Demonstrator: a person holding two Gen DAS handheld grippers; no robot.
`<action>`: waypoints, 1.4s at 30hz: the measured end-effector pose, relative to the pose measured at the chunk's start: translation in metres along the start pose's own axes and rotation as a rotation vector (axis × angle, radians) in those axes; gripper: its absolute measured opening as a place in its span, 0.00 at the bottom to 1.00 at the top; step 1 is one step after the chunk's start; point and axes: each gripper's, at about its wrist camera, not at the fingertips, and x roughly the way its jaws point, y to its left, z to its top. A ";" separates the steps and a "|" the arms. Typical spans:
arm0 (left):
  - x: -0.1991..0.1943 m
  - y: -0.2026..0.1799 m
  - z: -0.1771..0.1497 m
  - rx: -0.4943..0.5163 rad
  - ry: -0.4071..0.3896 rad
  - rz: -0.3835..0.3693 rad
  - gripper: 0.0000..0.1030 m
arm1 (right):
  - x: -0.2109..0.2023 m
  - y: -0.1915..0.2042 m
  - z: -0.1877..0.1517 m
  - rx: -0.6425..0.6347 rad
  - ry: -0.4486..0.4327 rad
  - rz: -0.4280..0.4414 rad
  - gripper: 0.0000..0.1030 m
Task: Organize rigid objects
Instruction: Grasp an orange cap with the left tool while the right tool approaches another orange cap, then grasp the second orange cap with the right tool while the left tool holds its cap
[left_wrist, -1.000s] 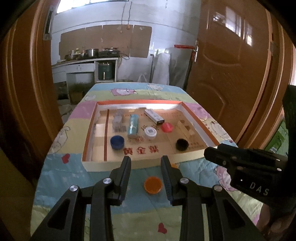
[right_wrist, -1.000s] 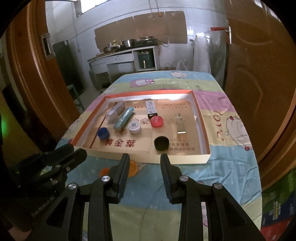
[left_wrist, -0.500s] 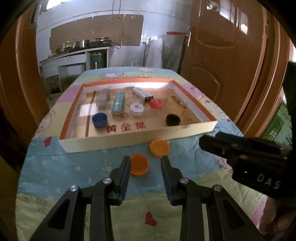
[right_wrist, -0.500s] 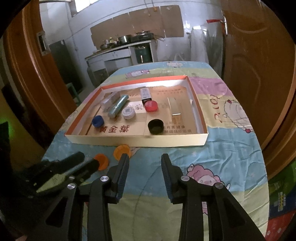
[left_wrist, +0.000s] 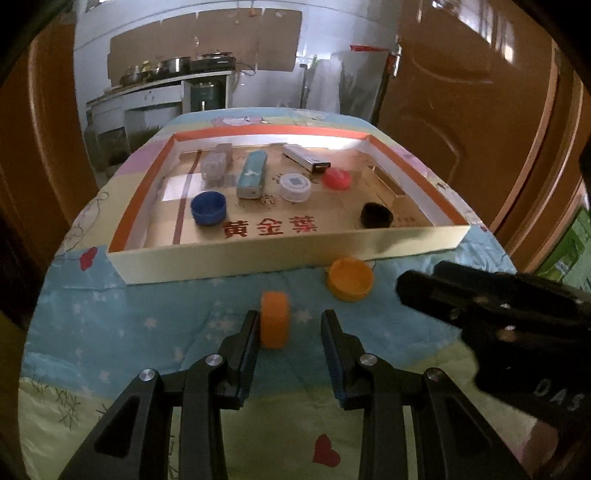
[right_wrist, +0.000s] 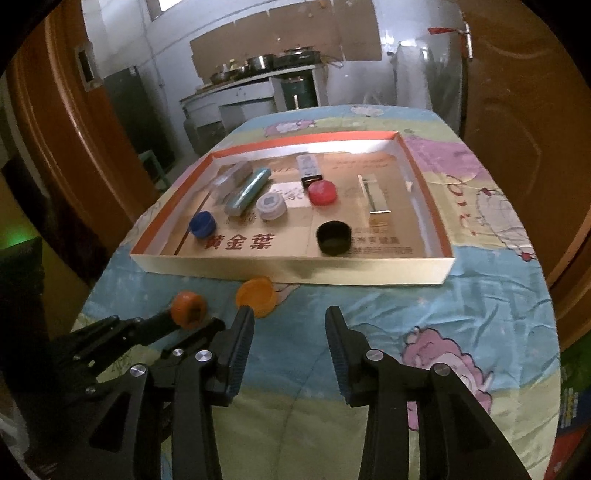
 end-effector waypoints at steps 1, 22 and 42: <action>0.000 0.002 0.000 -0.006 0.001 -0.003 0.32 | 0.002 0.002 0.001 -0.005 0.004 0.005 0.40; -0.007 0.034 -0.004 -0.102 -0.017 -0.078 0.12 | 0.044 0.023 0.016 -0.047 0.068 0.034 0.40; -0.024 0.048 -0.006 -0.139 -0.055 -0.091 0.12 | 0.038 0.029 0.009 -0.074 0.057 -0.013 0.30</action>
